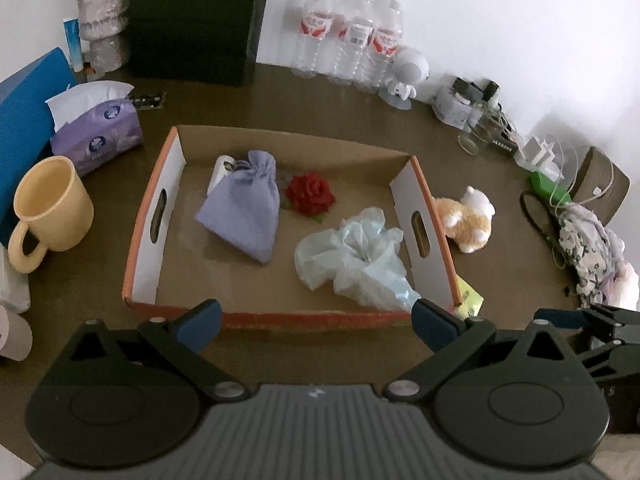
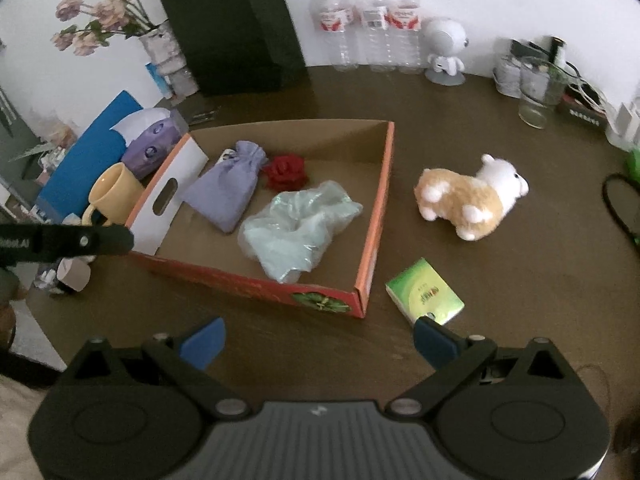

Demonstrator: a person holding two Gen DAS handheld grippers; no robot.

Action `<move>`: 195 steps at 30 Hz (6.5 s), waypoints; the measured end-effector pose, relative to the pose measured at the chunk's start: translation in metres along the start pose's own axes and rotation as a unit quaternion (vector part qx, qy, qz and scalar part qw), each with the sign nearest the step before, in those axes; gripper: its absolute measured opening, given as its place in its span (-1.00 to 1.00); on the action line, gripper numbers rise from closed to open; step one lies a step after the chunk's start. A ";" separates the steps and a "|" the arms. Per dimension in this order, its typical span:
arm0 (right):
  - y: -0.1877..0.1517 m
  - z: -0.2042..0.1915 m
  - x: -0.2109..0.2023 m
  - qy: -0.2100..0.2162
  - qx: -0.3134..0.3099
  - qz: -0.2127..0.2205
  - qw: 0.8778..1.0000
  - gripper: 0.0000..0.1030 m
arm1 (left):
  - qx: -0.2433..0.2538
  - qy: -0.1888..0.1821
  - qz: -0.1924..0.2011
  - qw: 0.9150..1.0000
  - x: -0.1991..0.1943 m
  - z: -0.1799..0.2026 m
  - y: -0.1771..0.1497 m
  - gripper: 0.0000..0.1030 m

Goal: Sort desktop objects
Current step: 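Move both tools toward the plush alpaca and green tissue pack, then grasp the green tissue pack with the left tool while the right tool grasps the plush alpaca, then lift and carry the tissue pack and alpaca with both tools over the box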

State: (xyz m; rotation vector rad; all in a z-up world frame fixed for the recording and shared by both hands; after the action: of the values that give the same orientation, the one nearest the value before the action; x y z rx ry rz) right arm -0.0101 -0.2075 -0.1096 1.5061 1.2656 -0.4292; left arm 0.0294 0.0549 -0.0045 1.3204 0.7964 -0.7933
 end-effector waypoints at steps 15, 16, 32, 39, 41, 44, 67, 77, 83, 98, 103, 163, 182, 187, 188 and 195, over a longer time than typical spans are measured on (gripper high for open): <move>-0.016 0.039 -0.019 -0.039 0.034 0.016 0.999 0.96 | 0.077 -0.032 0.011 0.996 0.003 0.055 0.004 1.00; -0.017 0.045 -0.021 -0.045 0.035 0.019 0.998 0.96 | 0.086 -0.035 0.014 0.996 0.004 0.062 0.005 1.00; 0.000 0.135 -0.038 -0.102 0.022 0.054 0.993 0.89 | 0.191 -0.089 0.022 0.977 0.037 0.174 0.018 0.46; 0.017 0.161 -0.028 -0.083 0.030 0.058 0.994 0.83 | 0.199 -0.086 -0.002 0.976 0.064 0.205 0.017 0.05; 0.023 0.166 -0.024 -0.072 0.035 0.059 0.995 0.79 | 0.202 -0.083 -0.008 0.976 0.071 0.213 0.016 -0.01; 0.033 0.174 -0.018 -0.056 0.044 0.060 0.996 0.77 | 0.205 -0.076 -0.016 0.976 0.081 0.225 0.016 -0.05; 0.060 0.163 0.046 -0.065 -0.472 -0.048 0.878 0.58 | 0.239 0.002 -0.082 0.968 0.136 0.266 -0.004 -0.12; 0.056 0.161 0.079 -0.051 -0.645 -0.094 0.757 0.59 | 0.247 0.031 -0.101 0.963 0.153 0.271 -0.006 -0.12; 0.057 0.160 0.096 -0.040 -0.694 -0.111 0.710 0.58 | 0.261 0.040 -0.104 0.959 0.160 0.275 -0.005 -0.12; 0.043 0.168 0.120 -0.053 -0.763 -0.096 0.637 0.58 | 0.281 0.047 -0.093 0.954 0.167 0.277 -0.004 -0.06; 0.047 0.167 0.122 -0.048 -0.763 -0.103 0.637 0.45 | 0.281 0.045 -0.094 0.954 0.168 0.276 -0.003 0.00; 0.025 0.165 0.086 -0.079 -0.744 -0.116 0.654 -0.22 | 0.275 -0.010 -0.090 0.957 0.169 0.277 0.002 0.03; 0.006 0.132 0.036 -0.124 -0.735 -0.100 0.659 -0.22 | 0.284 -0.030 -0.020 0.958 0.100 0.279 -0.008 0.03; -0.008 0.120 0.020 -0.131 -0.728 -0.093 0.666 -0.22 | 0.284 -0.032 -0.003 0.958 0.079 0.273 -0.015 0.03; -0.011 0.118 0.017 -0.132 -0.726 -0.090 0.668 -0.22 | 0.282 -0.032 0.000 0.959 0.075 0.271 -0.016 0.03; -0.029 0.100 -0.001 -0.142 -0.711 -0.078 0.684 -0.22 | 0.263 -0.025 0.023 0.964 0.049 0.254 -0.029 0.03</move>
State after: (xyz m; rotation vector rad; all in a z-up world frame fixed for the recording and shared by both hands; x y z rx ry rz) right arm -0.0018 -0.2991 -0.1593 -0.0310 0.9700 0.2574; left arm 0.0418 -0.2025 -0.0410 1.7726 0.5259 -1.0414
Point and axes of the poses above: each gripper's, at about its wrist camera, not at the fingertips, and x roughly the way its jaws point, z to its right, y to its top, the point moved 2 cm from there along x, roughly the way its jaws point, and after that the axes turned 9 degrees about y, right-handed, at the moved point
